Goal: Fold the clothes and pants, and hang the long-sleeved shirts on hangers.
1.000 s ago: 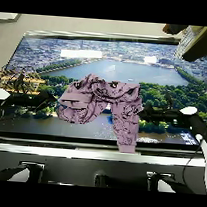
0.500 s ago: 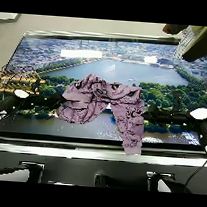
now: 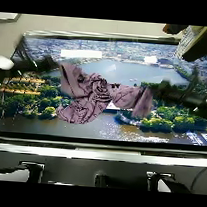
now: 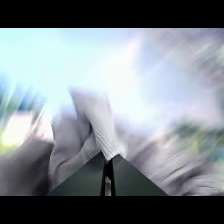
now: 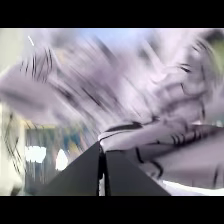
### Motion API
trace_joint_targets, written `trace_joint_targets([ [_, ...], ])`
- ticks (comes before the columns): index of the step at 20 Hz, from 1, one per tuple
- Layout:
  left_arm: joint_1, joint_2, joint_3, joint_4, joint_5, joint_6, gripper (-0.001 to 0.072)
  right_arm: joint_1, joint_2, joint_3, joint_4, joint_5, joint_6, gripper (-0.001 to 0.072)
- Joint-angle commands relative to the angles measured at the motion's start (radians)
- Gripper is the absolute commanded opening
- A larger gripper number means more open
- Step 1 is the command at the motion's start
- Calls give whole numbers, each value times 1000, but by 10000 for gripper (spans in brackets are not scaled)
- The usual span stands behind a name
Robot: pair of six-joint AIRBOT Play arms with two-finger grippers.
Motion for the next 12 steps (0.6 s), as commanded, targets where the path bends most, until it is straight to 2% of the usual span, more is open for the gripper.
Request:
trace_joint_targets([
  [1, -1, 43, 422, 42, -29, -2, 20, 0, 1, 376, -35, -58, 0, 35],
  [4, -1, 134, 662, 173, -16, -76, 20, 0, 7, 748, -212, -52, 68, 35],
  [7, -1, 345, 603, 353, 36, -190, 20, 0, 63, 1009, -462, -54, 158, 36],
  [9, -1, 499, 525, 489, 39, -287, 20, 0, 150, 1043, -617, -63, 216, 36],
  [12, -1, 657, 464, 647, 39, -401, 21, 0, 270, 1043, -832, 3, 309, 36],
])
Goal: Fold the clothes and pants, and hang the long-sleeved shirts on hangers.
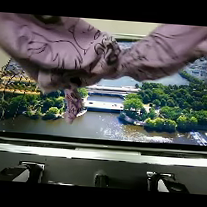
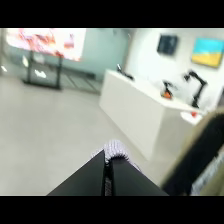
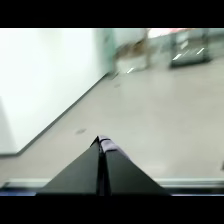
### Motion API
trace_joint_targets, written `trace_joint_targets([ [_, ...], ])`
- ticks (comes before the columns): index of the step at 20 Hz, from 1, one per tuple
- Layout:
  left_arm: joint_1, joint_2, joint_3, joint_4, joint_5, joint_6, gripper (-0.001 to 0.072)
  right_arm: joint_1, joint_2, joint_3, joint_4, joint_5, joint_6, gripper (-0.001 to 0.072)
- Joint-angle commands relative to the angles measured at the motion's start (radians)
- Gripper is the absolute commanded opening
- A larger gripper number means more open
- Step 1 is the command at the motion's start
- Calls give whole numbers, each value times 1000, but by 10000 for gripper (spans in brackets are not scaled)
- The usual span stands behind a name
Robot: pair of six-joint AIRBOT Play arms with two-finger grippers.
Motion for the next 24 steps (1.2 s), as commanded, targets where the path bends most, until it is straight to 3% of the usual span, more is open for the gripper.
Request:
trace_joint_targets([
  [1, 0, 183, -46, 238, 12, -165, 20, 0, 121, 55, -306, 62, 122, 36],
  [3, 0, 202, -46, 280, 13, -216, 20, 0, 145, 55, -369, 85, 164, 36],
  [8, -3, 62, -46, 190, -5, -220, 21, 0, 33, 52, -339, 217, 217, 36],
  [10, -24, -71, -46, 138, 13, -195, 21, 0, -68, 28, -286, 309, 217, 36],
  [13, -114, -330, -46, 117, 67, -85, 22, 0, -228, -40, -213, 370, 217, 36],
  [16, -193, -592, -46, 117, 74, -71, 22, 0, -422, -49, -174, 431, 218, 36],
  [20, -234, -841, -46, -72, -14, -74, 22, 2, -650, -49, -142, 535, 216, 36],
  [23, -220, -906, -46, -172, -117, -74, 26, 2, -749, -49, -146, 568, 212, 36],
  [24, -210, -904, -46, -171, -151, -74, 102, 2, -766, -49, -147, 568, 212, 36],
])
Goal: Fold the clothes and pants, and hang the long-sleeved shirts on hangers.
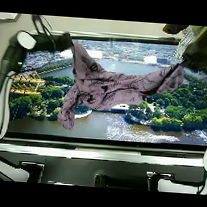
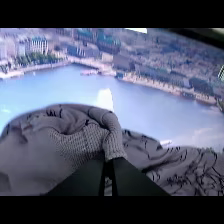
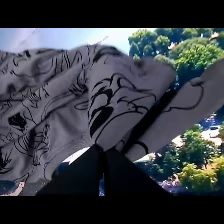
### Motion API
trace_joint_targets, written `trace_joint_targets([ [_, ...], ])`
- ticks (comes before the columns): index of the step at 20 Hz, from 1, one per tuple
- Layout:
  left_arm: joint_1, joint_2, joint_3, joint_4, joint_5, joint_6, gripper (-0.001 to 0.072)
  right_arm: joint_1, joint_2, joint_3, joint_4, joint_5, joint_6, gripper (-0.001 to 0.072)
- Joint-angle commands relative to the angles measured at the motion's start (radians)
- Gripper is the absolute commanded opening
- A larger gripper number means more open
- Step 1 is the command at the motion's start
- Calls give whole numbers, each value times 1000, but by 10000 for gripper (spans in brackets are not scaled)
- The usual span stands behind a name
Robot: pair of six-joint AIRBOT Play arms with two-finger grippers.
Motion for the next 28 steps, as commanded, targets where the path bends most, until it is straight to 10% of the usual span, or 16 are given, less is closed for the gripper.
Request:
trace_joint_targets([
  [1, 23, -61, 2, -91, -142, -12, 365, 1, -97, -1, 5, 45, -14, 36],
  [2, 46, -43, 2, -91, -182, -32, 601, 1, -97, -1, -8, 45, -29, 35],
  [3, 72, -22, 2, -90, -223, -48, 636, 1, -95, -1, -29, 56, -36, 36],
  [11, 89, 183, -165, -5, -435, -244, 639, 1, -74, -1, -148, 153, -82, 36],
  [20, -278, 210, -668, -28, -94, -517, 639, -1, -77, -1, -365, 126, -95, 36],
  [28, -299, 129, -731, -47, 134, -505, 639, -1, -78, -1, -386, 106, -96, 36],
])
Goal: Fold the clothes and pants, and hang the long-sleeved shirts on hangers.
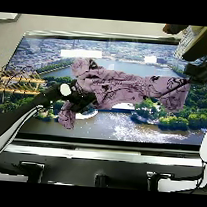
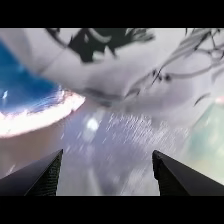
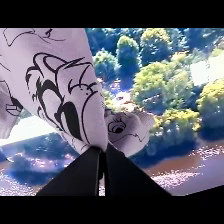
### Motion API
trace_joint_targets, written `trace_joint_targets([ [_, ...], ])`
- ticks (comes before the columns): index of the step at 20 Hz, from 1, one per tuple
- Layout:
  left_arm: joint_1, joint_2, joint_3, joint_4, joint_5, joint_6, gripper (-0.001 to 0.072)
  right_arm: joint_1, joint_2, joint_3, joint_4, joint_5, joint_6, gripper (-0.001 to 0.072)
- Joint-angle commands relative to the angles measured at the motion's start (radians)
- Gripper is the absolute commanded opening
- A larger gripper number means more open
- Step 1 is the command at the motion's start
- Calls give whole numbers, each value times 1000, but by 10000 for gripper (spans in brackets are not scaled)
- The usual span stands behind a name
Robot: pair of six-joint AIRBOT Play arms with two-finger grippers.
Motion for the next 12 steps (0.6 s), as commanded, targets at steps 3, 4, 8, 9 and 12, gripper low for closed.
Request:
trace_joint_targets([
  [3, -8, -39, -17, -2, 187, -4, 639, 0, -1, 0, -55, -13, -1, 36],
  [4, -8, -47, -17, -1, 187, -4, 639, 0, -1, 0, -60, -15, 0, 36],
  [8, -8, -81, -16, -13, 206, -8, 639, 0, -1, 0, -107, -21, 0, 41],
  [9, -8, -84, -16, -26, 209, -8, 639, 0, -1, 0, -113, -20, 0, 41],
  [12, -7, -85, -16, -28, 222, -7, 160, -1, -2, 0, -117, -22, 0, 149],
])
